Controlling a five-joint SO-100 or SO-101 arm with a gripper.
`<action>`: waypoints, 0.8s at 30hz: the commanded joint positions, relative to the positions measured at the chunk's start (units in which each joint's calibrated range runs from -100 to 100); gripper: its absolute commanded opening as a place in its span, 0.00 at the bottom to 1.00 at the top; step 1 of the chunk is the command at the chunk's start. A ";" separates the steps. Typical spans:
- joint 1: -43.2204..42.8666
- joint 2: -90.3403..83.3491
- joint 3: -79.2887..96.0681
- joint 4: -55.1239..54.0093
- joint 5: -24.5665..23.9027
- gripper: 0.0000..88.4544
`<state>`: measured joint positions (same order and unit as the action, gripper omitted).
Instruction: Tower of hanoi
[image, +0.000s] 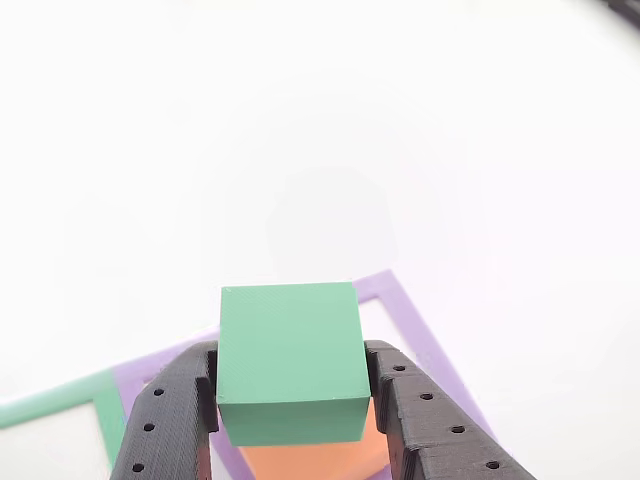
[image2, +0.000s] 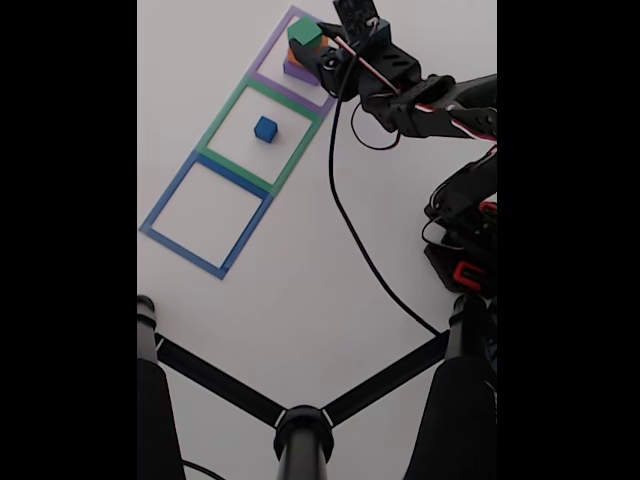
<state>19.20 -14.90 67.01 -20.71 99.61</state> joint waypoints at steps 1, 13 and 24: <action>-0.94 -15.95 -11.81 31.84 0.39 0.07; -4.37 -16.83 -70.06 104.68 0.39 0.06; -11.84 -13.46 -90.23 120.54 0.39 0.06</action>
<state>10.27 -28.07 -19.84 98.39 99.61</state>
